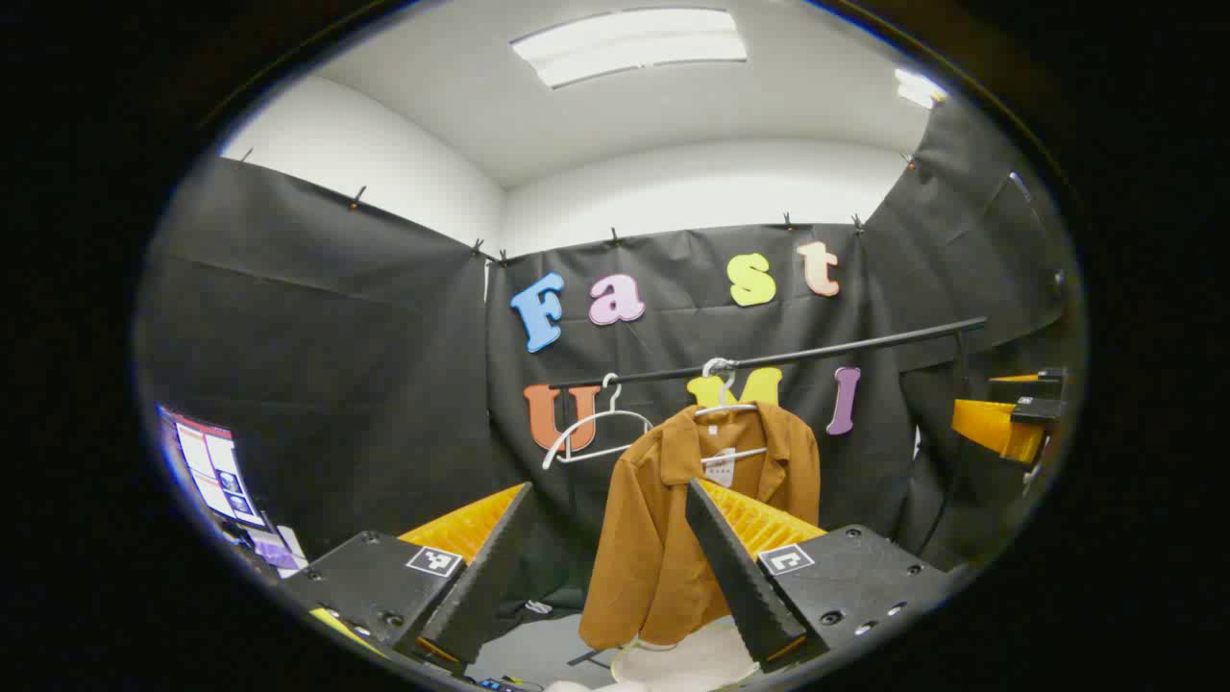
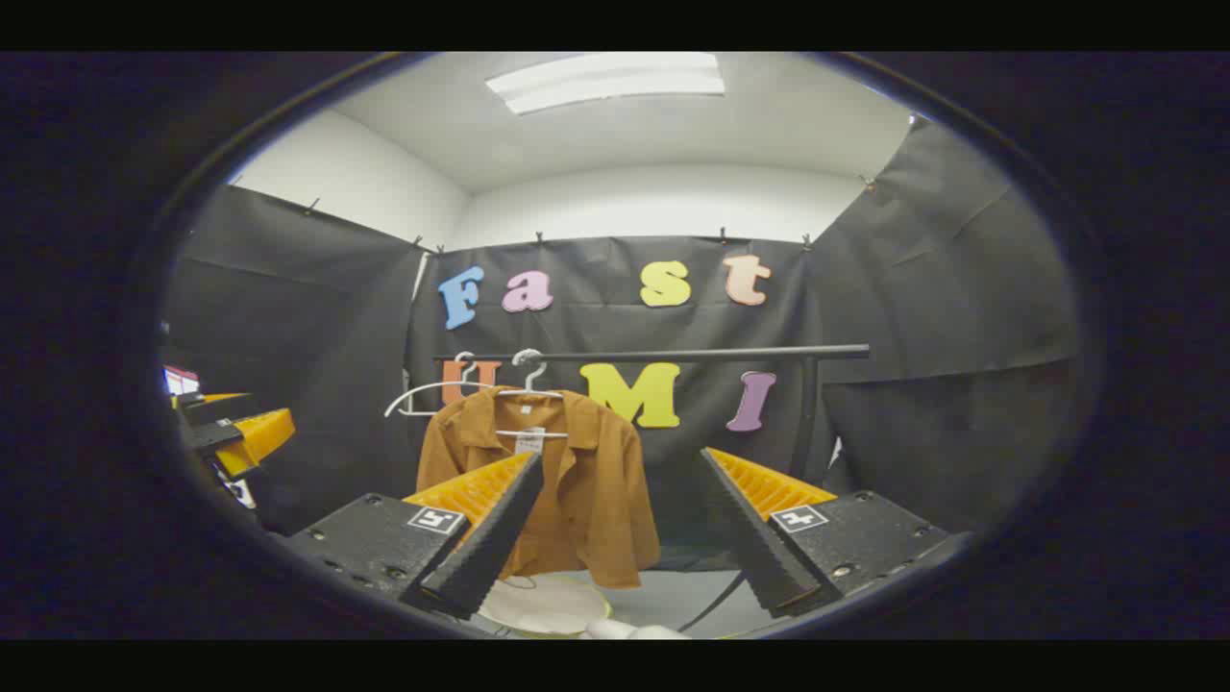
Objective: Grasp the clothes on the hanger with both hands and then place them into the laundry hamper below.
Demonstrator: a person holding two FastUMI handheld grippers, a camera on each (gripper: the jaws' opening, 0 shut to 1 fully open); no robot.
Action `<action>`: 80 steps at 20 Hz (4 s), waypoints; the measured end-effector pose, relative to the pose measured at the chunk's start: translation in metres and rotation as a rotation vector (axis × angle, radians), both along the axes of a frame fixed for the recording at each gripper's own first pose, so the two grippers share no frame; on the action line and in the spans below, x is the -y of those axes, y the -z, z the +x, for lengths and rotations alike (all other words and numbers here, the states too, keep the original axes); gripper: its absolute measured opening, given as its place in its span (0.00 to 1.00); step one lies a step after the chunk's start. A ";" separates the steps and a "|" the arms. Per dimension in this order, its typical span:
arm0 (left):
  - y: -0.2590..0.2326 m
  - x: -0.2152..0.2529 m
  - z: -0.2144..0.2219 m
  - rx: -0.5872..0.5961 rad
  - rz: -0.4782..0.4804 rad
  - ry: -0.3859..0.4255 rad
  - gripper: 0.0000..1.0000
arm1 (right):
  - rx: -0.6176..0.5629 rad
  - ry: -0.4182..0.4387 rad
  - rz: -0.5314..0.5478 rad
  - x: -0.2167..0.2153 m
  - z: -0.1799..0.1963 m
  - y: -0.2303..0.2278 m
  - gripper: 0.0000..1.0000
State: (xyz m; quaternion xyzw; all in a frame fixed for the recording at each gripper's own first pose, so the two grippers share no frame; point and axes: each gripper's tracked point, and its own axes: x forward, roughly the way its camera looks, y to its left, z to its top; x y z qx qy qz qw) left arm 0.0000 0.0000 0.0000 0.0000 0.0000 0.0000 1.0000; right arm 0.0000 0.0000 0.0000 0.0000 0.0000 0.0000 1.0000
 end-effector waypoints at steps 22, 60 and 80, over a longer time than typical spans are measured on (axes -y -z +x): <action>0.031 0.057 0.080 -0.001 -0.035 0.130 1.00 | -0.092 -0.060 -0.008 -0.011 0.103 0.061 0.99; 0.157 0.090 0.328 -0.188 -0.021 -0.073 0.76 | -0.244 -0.265 0.054 -0.070 0.401 0.162 0.65; 0.152 0.078 0.320 -0.219 -0.093 0.010 0.00 | -0.358 -0.821 0.324 -0.057 0.396 0.145 0.04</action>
